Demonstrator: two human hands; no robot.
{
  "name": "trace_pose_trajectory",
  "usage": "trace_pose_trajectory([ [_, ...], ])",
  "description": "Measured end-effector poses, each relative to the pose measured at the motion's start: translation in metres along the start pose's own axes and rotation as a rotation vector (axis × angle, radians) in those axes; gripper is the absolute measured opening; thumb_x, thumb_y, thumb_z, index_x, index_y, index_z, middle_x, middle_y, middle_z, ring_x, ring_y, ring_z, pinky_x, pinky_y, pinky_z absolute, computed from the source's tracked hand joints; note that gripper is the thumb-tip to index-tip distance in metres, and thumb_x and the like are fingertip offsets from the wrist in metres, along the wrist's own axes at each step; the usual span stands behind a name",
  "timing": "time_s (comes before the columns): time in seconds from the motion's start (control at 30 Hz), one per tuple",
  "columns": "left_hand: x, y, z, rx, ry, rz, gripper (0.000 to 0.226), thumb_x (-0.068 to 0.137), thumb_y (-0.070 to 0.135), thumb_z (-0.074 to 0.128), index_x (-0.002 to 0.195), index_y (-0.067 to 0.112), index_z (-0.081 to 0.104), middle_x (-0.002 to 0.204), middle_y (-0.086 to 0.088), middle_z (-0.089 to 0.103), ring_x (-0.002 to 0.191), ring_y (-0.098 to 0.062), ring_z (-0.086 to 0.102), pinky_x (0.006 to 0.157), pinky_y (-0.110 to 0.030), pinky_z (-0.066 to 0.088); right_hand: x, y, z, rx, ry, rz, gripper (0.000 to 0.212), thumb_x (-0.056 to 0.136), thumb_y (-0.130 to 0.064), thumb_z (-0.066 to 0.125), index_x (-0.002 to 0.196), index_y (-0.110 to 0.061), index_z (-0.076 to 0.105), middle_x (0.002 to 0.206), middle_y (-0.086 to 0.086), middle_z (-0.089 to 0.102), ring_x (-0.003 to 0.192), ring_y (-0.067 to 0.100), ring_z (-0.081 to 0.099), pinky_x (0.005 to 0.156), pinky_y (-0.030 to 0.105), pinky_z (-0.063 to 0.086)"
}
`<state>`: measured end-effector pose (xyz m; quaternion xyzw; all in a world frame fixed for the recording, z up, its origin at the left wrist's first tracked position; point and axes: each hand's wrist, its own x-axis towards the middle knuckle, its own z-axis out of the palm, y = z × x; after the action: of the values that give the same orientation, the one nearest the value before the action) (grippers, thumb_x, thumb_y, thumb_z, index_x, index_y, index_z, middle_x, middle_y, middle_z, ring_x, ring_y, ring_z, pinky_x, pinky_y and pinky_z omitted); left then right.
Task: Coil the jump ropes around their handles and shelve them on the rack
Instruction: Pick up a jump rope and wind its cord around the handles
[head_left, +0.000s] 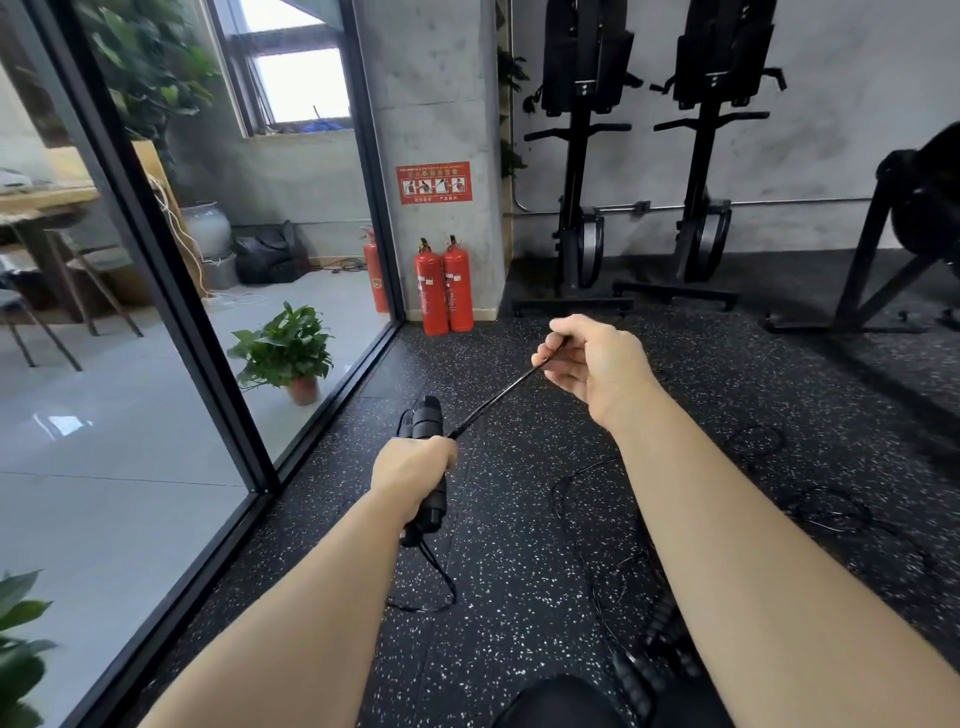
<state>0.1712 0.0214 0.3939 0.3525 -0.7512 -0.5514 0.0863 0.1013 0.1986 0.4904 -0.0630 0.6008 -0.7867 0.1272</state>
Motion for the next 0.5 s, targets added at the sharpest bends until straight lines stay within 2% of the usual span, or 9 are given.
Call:
trace_pose_trajectory([
  [0.1,-0.001,0.000,-0.002,0.013,0.012,0.002,0.028,0.067,0.018,0.065,0.091,0.007,0.057,0.077,-0.009,0.058,0.064,-0.027,0.054,0.064,-0.036,0.050,0.003,0.001,0.001,-0.052,0.084,-0.065,0.031,0.092,-0.021,0.057,0.063,-0.011,0.063,0.061,0.004,0.067,0.056,0.016,0.065,0.059,0.024,0.047],
  [0.23,-0.001,-0.008,-0.005,0.050,0.036,0.007,0.023,0.070,0.017,0.064,0.090,0.009,0.056,0.078,-0.009,0.059,0.066,-0.026,0.056,0.071,-0.042,0.056,0.005,-0.006,-0.005,-0.087,0.200,-0.119,0.038,0.094,-0.024,0.052,0.060,-0.009,0.061,0.050,0.001,0.064,0.046,0.013,0.062,0.047,0.019,0.043],
  [0.3,-0.002,-0.011,-0.004,0.062,0.045,0.011,0.021,0.071,0.017,0.065,0.089,0.011,0.055,0.079,-0.008,0.060,0.067,-0.027,0.056,0.073,-0.041,0.057,0.006,-0.004,-0.005,-0.140,0.196,-0.118,0.035,0.092,-0.019,0.052,0.061,-0.009,0.061,0.047,0.000,0.062,0.043,0.012,0.061,0.046,0.021,0.043],
  [0.5,-0.005,-0.007,-0.005,0.080,0.038,0.039,0.027,0.072,0.018,0.066,0.095,0.008,0.057,0.078,-0.007,0.059,0.064,-0.024,0.054,0.061,-0.030,0.048,-0.001,0.014,0.000,-0.332,0.093,-0.035,0.031,0.091,-0.017,0.054,0.062,-0.008,0.061,0.052,0.002,0.064,0.044,0.013,0.062,0.045,0.020,0.040],
])
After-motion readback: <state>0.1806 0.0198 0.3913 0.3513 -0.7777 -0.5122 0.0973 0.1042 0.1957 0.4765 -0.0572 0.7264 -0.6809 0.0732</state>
